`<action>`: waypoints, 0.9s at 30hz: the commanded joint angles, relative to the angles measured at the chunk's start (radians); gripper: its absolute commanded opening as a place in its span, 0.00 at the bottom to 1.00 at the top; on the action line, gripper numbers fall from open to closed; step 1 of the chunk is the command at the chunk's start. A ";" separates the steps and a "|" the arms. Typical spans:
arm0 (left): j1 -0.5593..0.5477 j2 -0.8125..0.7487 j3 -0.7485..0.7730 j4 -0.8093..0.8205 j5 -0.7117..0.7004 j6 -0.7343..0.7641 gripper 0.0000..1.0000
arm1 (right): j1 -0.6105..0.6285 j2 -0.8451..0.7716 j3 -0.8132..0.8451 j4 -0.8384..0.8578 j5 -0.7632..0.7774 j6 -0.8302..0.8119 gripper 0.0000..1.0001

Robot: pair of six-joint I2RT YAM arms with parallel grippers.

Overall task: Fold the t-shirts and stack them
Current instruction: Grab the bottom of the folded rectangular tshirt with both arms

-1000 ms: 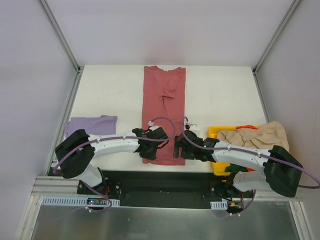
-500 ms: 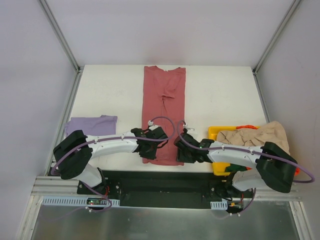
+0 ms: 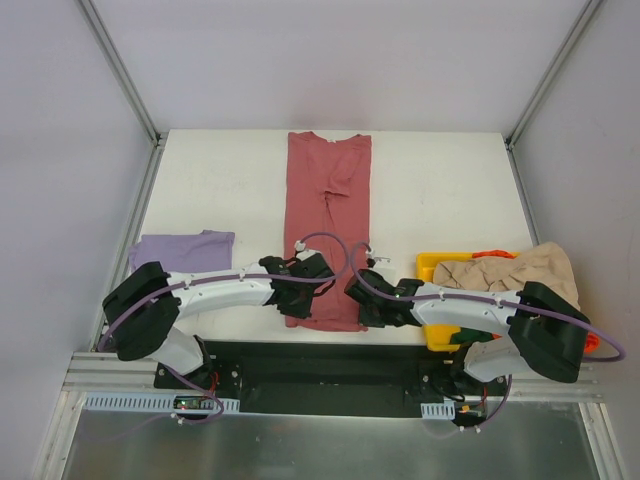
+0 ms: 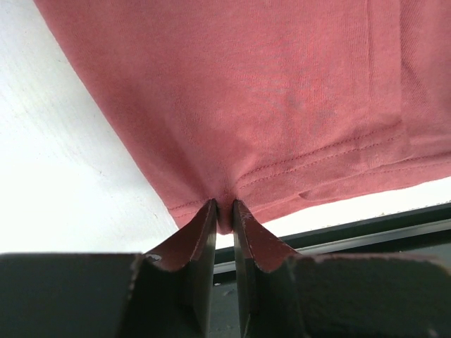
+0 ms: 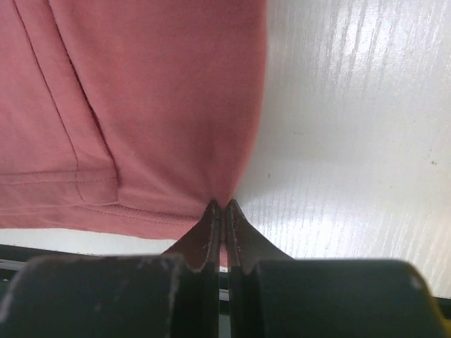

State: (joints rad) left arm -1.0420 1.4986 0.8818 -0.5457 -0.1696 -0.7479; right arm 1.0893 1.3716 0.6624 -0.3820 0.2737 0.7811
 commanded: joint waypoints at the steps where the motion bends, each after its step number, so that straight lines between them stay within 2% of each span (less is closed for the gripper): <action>1: -0.009 -0.060 -0.015 -0.043 -0.028 -0.001 0.14 | 0.007 0.021 0.008 -0.087 0.035 0.010 0.01; 4: -0.010 -0.074 -0.026 -0.054 -0.031 -0.005 0.13 | 0.006 0.018 0.006 -0.092 0.039 0.010 0.01; 10: -0.009 -0.107 -0.055 -0.080 -0.005 -0.018 0.00 | 0.006 0.014 0.002 -0.095 0.044 0.012 0.01; 22: -0.009 -0.264 -0.173 -0.145 -0.002 -0.062 0.00 | 0.006 0.023 -0.007 -0.095 0.038 0.030 0.00; 27: -0.009 -0.258 -0.202 -0.143 0.021 -0.079 0.22 | 0.021 0.018 -0.010 -0.066 -0.020 0.018 0.01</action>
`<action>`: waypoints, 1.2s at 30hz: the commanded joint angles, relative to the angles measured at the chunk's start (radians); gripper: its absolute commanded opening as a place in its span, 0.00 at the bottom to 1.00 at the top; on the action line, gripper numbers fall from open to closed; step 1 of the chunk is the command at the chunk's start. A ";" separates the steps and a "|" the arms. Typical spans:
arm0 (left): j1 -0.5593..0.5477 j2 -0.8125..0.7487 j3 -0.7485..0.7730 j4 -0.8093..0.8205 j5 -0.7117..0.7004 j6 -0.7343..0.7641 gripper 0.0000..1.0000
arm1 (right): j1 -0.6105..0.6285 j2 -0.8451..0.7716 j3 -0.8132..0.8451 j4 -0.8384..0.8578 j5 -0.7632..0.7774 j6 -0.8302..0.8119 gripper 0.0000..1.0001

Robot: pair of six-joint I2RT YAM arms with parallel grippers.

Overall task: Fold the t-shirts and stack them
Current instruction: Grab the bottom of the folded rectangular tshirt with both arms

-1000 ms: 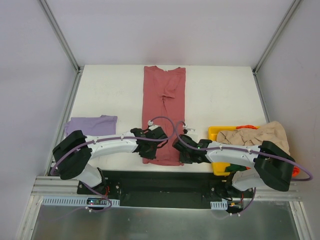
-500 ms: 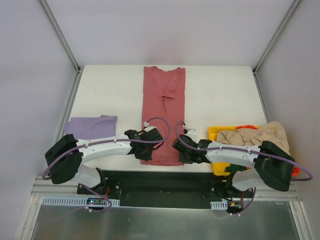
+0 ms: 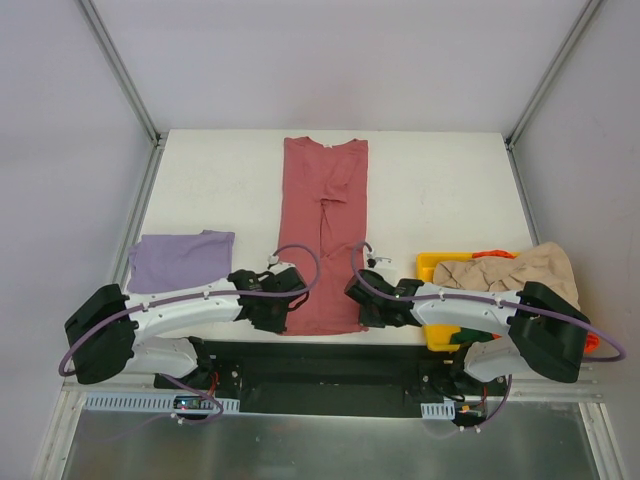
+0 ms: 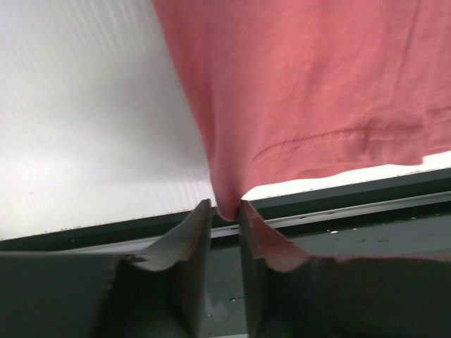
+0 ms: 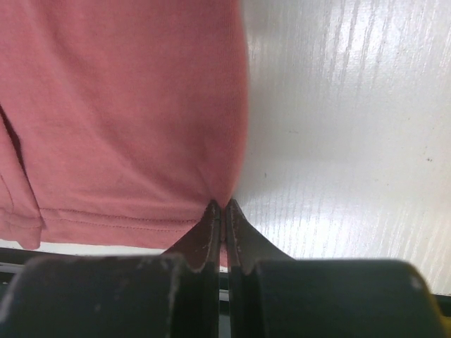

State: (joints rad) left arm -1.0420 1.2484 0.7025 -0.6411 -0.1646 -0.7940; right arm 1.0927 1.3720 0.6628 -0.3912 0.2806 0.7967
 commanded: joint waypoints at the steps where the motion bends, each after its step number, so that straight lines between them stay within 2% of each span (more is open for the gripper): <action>1: -0.009 -0.006 -0.027 -0.048 0.013 -0.037 0.30 | 0.022 0.013 -0.014 -0.055 -0.034 0.006 0.02; 4: -0.009 -0.024 -0.040 -0.048 0.030 -0.047 0.49 | 0.044 -0.002 -0.023 -0.066 -0.064 0.015 0.09; 6: -0.009 -0.061 -0.054 -0.048 0.036 -0.054 0.54 | 0.058 -0.023 -0.040 -0.063 -0.086 0.025 0.12; 10: -0.009 -0.170 -0.089 -0.048 0.033 -0.071 0.65 | 0.091 -0.100 -0.069 -0.061 -0.048 0.052 0.26; 12: -0.009 -0.216 -0.104 -0.048 0.036 -0.076 0.69 | 0.096 -0.157 -0.098 -0.031 -0.028 0.039 0.37; 14: -0.009 -0.256 -0.116 -0.046 0.037 -0.079 0.81 | 0.096 -0.226 -0.135 0.020 -0.027 -0.002 0.40; 16: -0.007 -0.283 -0.135 -0.040 0.033 -0.094 0.89 | 0.095 -0.290 -0.173 0.073 -0.027 -0.043 0.53; 17: -0.007 -0.293 -0.139 -0.037 0.024 -0.102 0.89 | 0.096 -0.318 -0.193 0.093 -0.023 -0.054 0.62; 18: -0.004 -0.300 -0.143 -0.038 0.007 -0.112 0.89 | 0.095 -0.345 -0.210 0.112 -0.023 -0.062 0.67; 20: 0.007 -0.311 -0.156 -0.011 -0.009 -0.126 0.88 | 0.096 -0.382 -0.227 0.138 -0.024 -0.073 0.70; 27: 0.114 -0.368 -0.230 0.122 0.080 -0.136 0.72 | 0.095 -0.352 -0.226 0.150 -0.029 -0.031 0.70; 31: 0.197 -0.446 -0.297 0.182 0.186 -0.110 0.72 | 0.095 -0.268 -0.189 0.150 -0.047 -0.014 0.68; 36: 0.293 -0.500 -0.348 0.199 0.226 -0.119 0.67 | 0.095 -0.206 -0.164 0.144 -0.060 0.007 0.67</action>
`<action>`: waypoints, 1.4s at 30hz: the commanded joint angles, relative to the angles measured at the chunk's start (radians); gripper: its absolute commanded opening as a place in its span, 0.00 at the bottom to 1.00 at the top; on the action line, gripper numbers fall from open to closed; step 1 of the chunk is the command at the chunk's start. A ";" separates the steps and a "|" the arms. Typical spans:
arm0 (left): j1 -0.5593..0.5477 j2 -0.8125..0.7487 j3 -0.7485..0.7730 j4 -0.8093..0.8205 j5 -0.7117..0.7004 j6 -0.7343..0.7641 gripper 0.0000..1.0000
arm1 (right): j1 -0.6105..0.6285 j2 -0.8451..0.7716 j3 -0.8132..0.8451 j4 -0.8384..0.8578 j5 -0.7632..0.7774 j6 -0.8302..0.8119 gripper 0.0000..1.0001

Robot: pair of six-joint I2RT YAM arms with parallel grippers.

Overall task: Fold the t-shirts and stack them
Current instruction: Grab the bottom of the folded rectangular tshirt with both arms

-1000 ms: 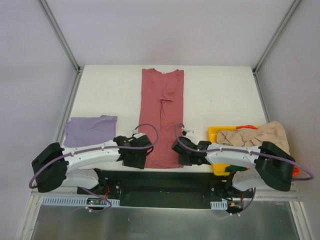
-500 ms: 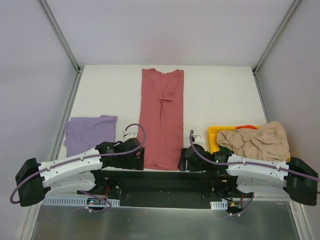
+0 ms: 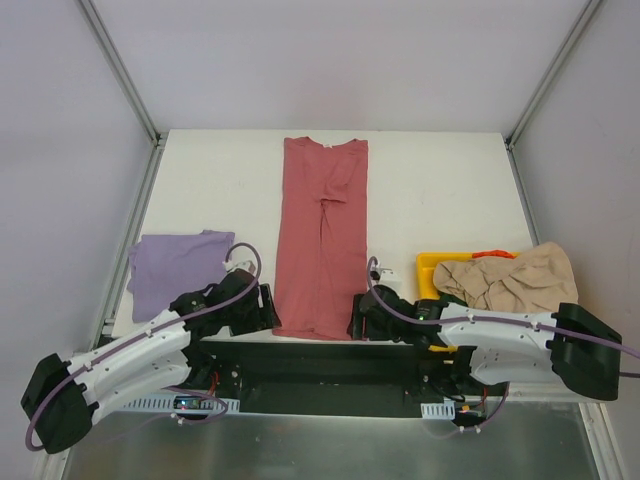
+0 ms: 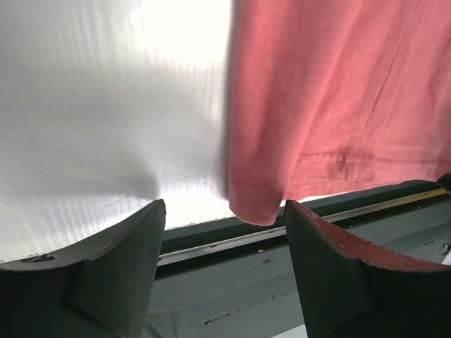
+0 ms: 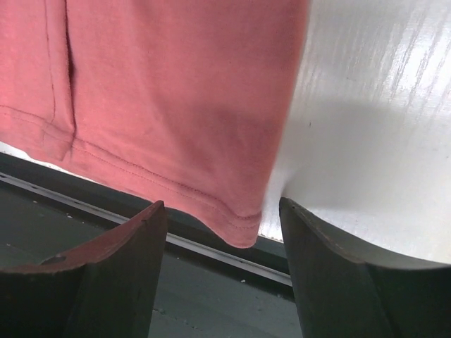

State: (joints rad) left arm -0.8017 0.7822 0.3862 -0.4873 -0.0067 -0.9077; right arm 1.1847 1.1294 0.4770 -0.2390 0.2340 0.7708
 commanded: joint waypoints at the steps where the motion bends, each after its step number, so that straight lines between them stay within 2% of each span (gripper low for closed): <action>1: 0.061 -0.043 -0.038 0.056 0.071 -0.011 0.67 | 0.003 0.040 0.022 -0.008 -0.013 0.039 0.67; 5: 0.081 -0.043 -0.053 0.078 0.082 -0.031 0.66 | 0.003 0.032 0.017 -0.022 -0.002 0.051 0.67; 10: 0.113 -0.020 -0.069 0.101 0.108 -0.048 0.58 | 0.003 0.007 -0.005 -0.031 0.014 0.073 0.65; 15: 0.130 -0.052 -0.084 0.137 0.140 -0.037 0.59 | 0.001 0.000 -0.021 -0.033 0.013 0.091 0.65; 22: 0.139 -0.084 -0.098 0.138 0.106 -0.046 0.58 | 0.000 0.012 -0.021 -0.033 0.008 0.087 0.65; 27: 0.139 -0.005 -0.090 0.139 0.119 -0.039 0.46 | -0.002 0.013 -0.023 -0.034 0.007 0.093 0.64; 32: 0.139 0.054 -0.098 0.139 0.155 -0.023 0.40 | 0.000 0.015 -0.031 -0.034 -0.001 0.104 0.64; 37: 0.139 0.068 -0.124 0.138 0.191 -0.002 0.26 | 0.000 0.020 -0.026 -0.034 -0.004 0.102 0.60; 39: 0.139 0.068 -0.145 0.136 0.186 -0.010 0.21 | 0.000 0.023 -0.026 -0.028 -0.004 0.102 0.56; 42: 0.137 0.068 -0.152 0.138 0.200 -0.011 0.05 | 0.000 0.033 -0.026 -0.023 -0.016 0.104 0.34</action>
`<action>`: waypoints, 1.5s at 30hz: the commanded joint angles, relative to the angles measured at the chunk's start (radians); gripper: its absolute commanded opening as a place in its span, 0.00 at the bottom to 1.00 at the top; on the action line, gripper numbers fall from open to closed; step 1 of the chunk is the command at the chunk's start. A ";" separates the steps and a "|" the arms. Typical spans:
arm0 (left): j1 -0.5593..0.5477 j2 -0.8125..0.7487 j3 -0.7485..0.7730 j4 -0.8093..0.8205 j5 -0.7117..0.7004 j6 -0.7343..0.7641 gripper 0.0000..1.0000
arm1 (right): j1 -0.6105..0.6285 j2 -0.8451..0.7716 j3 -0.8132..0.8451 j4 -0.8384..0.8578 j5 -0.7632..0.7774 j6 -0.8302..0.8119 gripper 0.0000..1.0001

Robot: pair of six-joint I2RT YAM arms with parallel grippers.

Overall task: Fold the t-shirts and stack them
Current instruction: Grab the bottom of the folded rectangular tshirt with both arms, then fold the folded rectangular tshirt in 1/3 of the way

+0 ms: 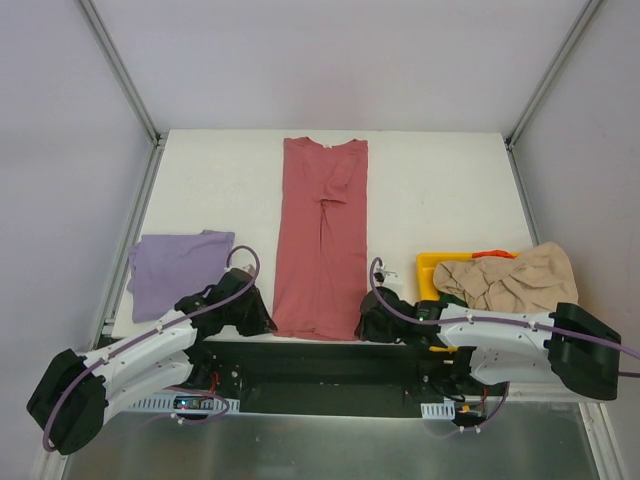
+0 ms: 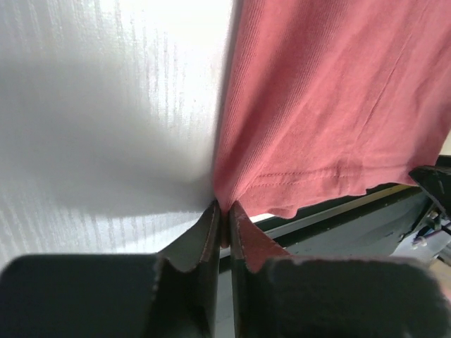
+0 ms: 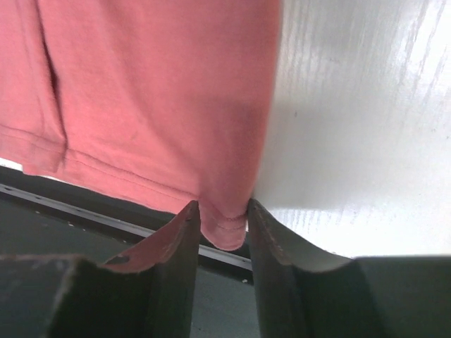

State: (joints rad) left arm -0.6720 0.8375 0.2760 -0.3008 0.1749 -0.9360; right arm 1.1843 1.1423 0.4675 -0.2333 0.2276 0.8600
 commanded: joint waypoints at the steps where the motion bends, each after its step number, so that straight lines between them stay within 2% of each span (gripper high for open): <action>1: 0.008 0.008 -0.043 -0.049 0.023 0.017 0.00 | 0.000 0.022 -0.021 -0.020 -0.017 0.014 0.27; 3: 0.008 -0.008 -0.050 -0.054 0.040 0.016 0.00 | 0.001 0.019 -0.036 -0.003 -0.027 0.031 0.11; 5: 0.008 -0.038 -0.057 -0.083 0.047 -0.001 0.00 | 0.011 0.002 -0.052 0.008 -0.037 0.045 0.01; 13: 0.005 -0.250 -0.067 -0.268 0.107 -0.040 0.00 | 0.118 -0.125 -0.078 -0.043 -0.040 0.088 0.01; 18: 0.003 -0.434 -0.034 -0.285 0.169 -0.029 0.00 | 0.159 -0.209 -0.061 -0.067 -0.005 0.070 0.01; 21: 0.003 -0.462 0.026 -0.284 0.147 -0.026 0.00 | 0.158 -0.256 -0.037 -0.095 0.068 0.039 0.01; 27: 0.003 -0.301 0.149 -0.198 0.058 0.005 0.00 | 0.092 -0.328 0.060 -0.124 0.185 -0.123 0.01; 31: 0.008 -0.178 0.247 -0.124 -0.078 0.055 0.00 | 0.002 -0.313 0.131 -0.110 0.219 -0.257 0.01; 33: 0.015 -0.094 0.302 -0.095 -0.124 0.094 0.00 | -0.063 -0.287 0.163 -0.084 0.199 -0.317 0.01; 41: 0.107 0.204 0.495 0.000 -0.111 0.203 0.00 | -0.353 -0.097 0.299 0.067 0.027 -0.541 0.01; 43: 0.155 0.253 0.523 0.003 -0.144 0.157 0.00 | -0.405 -0.037 0.338 0.086 -0.005 -0.562 0.01; 45: 0.187 0.305 0.558 0.087 -0.076 0.195 0.00 | -0.454 0.012 0.370 0.114 -0.027 -0.582 0.01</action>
State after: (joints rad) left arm -0.5442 1.0760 0.7574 -0.3241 0.0853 -0.7925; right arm 0.8040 1.0874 0.7536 -0.2142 0.2684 0.3790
